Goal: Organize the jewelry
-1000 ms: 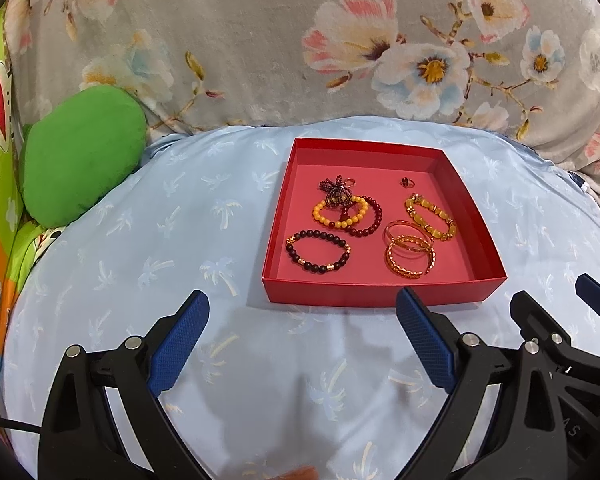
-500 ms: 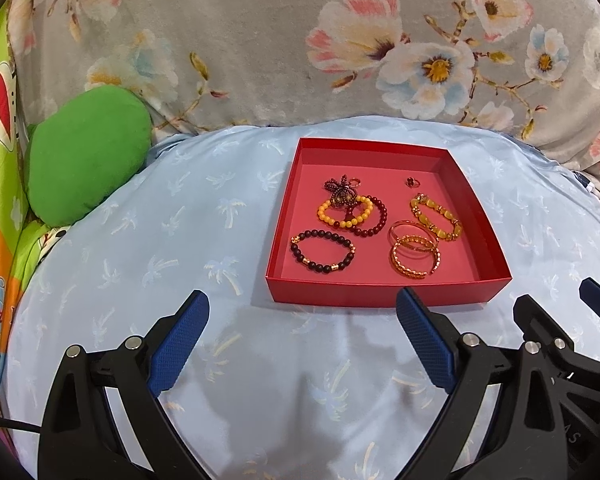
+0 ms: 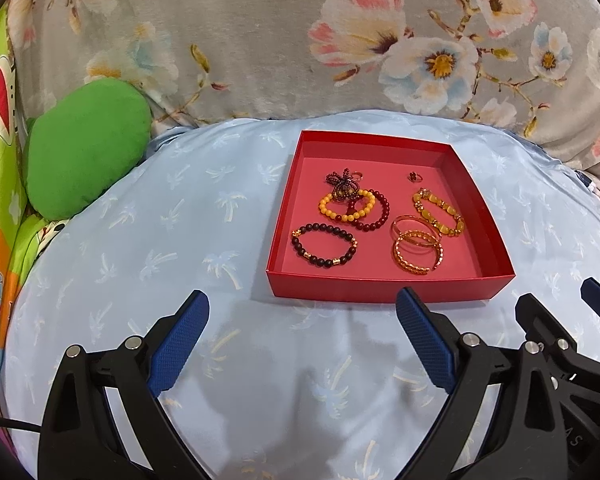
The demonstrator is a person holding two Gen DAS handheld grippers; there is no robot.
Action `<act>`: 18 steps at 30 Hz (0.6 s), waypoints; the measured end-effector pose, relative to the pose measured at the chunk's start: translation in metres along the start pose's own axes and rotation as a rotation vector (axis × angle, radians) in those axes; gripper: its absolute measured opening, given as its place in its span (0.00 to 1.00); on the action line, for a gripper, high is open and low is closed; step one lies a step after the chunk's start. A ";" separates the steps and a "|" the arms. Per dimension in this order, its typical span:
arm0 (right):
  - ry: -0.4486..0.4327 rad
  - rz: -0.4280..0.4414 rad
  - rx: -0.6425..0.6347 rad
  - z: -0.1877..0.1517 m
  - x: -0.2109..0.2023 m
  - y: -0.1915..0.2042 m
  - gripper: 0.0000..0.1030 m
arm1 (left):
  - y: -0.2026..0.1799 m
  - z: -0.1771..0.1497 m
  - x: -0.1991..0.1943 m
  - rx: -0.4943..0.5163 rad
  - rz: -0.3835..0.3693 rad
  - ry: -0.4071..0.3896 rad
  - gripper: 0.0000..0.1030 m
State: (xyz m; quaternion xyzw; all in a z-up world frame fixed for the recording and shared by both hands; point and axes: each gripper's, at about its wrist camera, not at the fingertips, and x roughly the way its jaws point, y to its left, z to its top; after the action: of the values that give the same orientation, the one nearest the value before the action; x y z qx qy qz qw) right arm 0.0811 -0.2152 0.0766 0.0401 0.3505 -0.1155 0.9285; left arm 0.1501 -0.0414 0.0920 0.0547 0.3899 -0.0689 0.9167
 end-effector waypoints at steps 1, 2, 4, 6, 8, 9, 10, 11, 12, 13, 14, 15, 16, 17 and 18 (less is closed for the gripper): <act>-0.001 -0.001 -0.001 0.000 0.000 0.000 0.82 | 0.000 0.000 0.000 -0.001 -0.001 0.000 0.87; -0.003 -0.002 -0.002 0.000 0.000 0.001 0.82 | 0.000 0.000 0.000 0.000 -0.002 0.000 0.87; -0.004 -0.005 -0.003 -0.001 0.000 0.002 0.82 | 0.000 0.000 0.000 0.001 0.001 0.000 0.87; -0.004 -0.004 -0.003 -0.001 0.000 0.002 0.82 | 0.000 0.000 0.000 0.001 0.002 -0.001 0.87; -0.005 -0.004 -0.003 -0.001 0.000 0.003 0.82 | 0.000 0.000 0.000 -0.001 0.000 0.000 0.87; -0.005 -0.004 -0.004 -0.001 0.000 0.002 0.82 | 0.000 0.000 0.000 0.000 0.000 0.001 0.87; -0.005 -0.005 -0.006 -0.001 0.000 0.003 0.82 | 0.000 0.000 0.000 0.001 0.001 0.000 0.87; -0.004 -0.004 -0.004 0.000 0.000 0.002 0.82 | 0.000 0.000 0.000 0.002 0.002 0.000 0.87; -0.004 -0.004 -0.005 0.000 0.000 0.002 0.82 | 0.001 0.000 0.000 0.001 0.001 0.002 0.87; -0.003 -0.004 -0.007 0.000 0.000 0.003 0.82 | 0.002 0.000 0.001 0.000 0.001 0.004 0.87; -0.004 -0.004 -0.008 0.000 0.000 0.004 0.82 | 0.003 0.000 0.001 -0.001 0.000 0.006 0.87; -0.005 -0.005 -0.010 -0.001 0.000 0.005 0.82 | 0.003 0.000 0.002 -0.004 0.000 0.007 0.87; -0.007 -0.007 -0.011 0.000 0.000 0.005 0.82 | 0.004 0.000 0.002 -0.006 0.001 0.008 0.87; -0.010 -0.009 -0.013 0.000 -0.001 0.005 0.82 | 0.004 0.000 0.002 -0.007 0.002 0.008 0.87; -0.013 -0.012 -0.015 0.000 -0.001 0.006 0.82 | 0.004 0.000 0.002 -0.009 0.002 0.009 0.87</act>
State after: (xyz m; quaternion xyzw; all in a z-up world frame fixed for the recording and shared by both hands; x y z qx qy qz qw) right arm 0.0816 -0.2091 0.0775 0.0303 0.3455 -0.1186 0.9304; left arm 0.1522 -0.0379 0.0903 0.0513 0.3942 -0.0660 0.9152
